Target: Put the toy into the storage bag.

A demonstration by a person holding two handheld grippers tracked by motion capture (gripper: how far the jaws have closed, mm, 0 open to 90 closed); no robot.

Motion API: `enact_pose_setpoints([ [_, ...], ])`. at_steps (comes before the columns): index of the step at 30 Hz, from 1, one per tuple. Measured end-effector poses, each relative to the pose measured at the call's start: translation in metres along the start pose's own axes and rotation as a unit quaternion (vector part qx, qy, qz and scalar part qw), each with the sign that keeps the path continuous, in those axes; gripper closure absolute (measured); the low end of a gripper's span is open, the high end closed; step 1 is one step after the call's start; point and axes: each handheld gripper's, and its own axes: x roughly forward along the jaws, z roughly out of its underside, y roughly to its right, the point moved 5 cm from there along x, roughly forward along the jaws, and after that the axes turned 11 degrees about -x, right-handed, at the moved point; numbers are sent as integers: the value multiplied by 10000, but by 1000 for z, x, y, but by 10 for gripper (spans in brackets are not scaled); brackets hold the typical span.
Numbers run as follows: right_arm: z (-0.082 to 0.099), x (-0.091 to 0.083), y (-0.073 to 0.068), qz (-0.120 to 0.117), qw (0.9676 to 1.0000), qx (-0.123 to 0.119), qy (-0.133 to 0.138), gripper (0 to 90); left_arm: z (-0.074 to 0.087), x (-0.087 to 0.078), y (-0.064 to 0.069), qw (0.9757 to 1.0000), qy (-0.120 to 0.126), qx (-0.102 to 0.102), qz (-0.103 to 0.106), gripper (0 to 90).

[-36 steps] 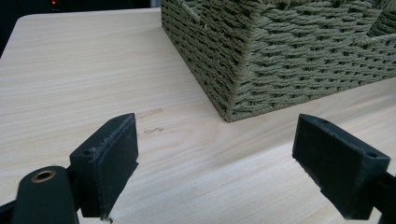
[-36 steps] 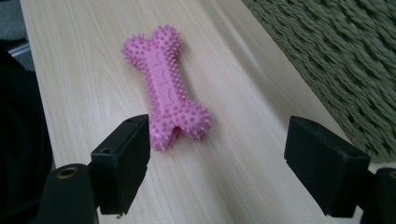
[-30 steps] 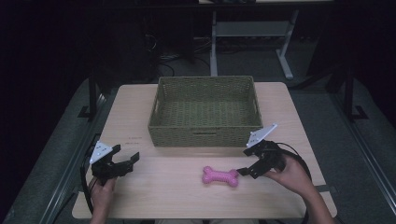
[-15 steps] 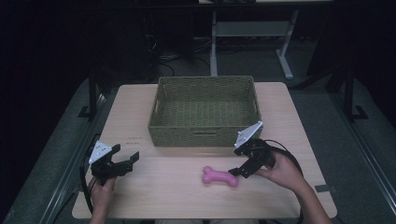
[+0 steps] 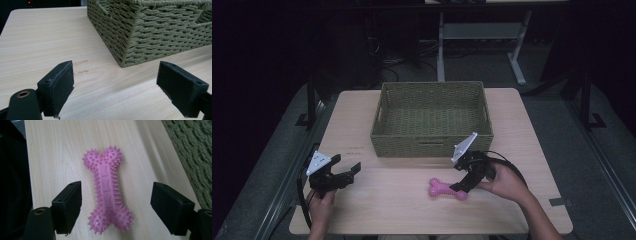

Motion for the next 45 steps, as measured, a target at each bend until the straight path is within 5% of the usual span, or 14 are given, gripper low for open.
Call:
enact_pose_setpoints([
  [15, -4, 23, -3, -170, 9994, -158, -267, 305, 0, -1, -1, 10000, -6, -7, -12, 139],
  [45, -6, 38, -9, -215, 9973, -384, -581, 393, 0, 0, 0, 10000, -8, 4, 11, 139],
])
